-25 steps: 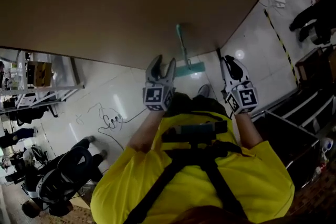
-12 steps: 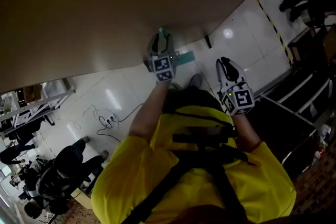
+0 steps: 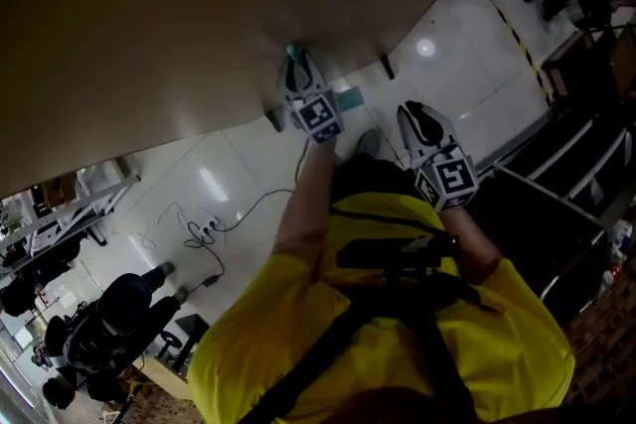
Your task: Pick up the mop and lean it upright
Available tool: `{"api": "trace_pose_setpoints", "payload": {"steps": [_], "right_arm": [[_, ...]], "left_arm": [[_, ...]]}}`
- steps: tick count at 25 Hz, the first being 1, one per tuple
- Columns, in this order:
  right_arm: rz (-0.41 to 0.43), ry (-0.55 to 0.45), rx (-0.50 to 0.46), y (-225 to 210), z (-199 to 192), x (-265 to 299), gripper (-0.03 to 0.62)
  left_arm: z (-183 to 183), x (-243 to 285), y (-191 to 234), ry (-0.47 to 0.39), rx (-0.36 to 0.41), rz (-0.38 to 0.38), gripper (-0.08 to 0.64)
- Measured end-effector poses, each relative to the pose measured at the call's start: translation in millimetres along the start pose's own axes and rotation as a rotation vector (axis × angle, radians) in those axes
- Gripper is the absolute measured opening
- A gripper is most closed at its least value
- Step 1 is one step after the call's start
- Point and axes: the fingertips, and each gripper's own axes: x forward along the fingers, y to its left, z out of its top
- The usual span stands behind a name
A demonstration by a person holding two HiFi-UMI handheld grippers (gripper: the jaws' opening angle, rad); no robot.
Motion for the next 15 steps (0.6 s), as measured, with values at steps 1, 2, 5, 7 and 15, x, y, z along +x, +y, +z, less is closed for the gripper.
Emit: {"api": "trace_pose_setpoints", "payload": {"steps": [1, 2, 5, 7, 15], "right_arm": [[0.008, 0.001, 0.001, 1.8, -0.8, -0.6, 0.064], [0.017, 0.000, 0.000, 4.4, -1.4, -1.8, 0.064], [0.035, -0.001, -0.002, 11.1, -1.1, -4.1, 0.064], [0.035, 0.003, 0.002, 10.0, -2.2, -3.2, 0.064], [0.045, -0.036, -0.008, 5.0, 5.5, -3.2, 0.064]], "left_arm": [[-1.0, 0.2, -0.4, -0.004, 0.014, 0.007, 0.110], [-1.6, 0.0, -1.1, -0.008, 0.016, 0.013, 0.112], [1.7, -1.5, -2.4, -0.005, -0.030, -0.004, 0.110], [4.2, -5.2, -0.2, -0.011, -0.049, -0.041, 0.109], [69.1, -98.0, -6.1, -0.144, -0.051, -0.255, 0.107]]}}
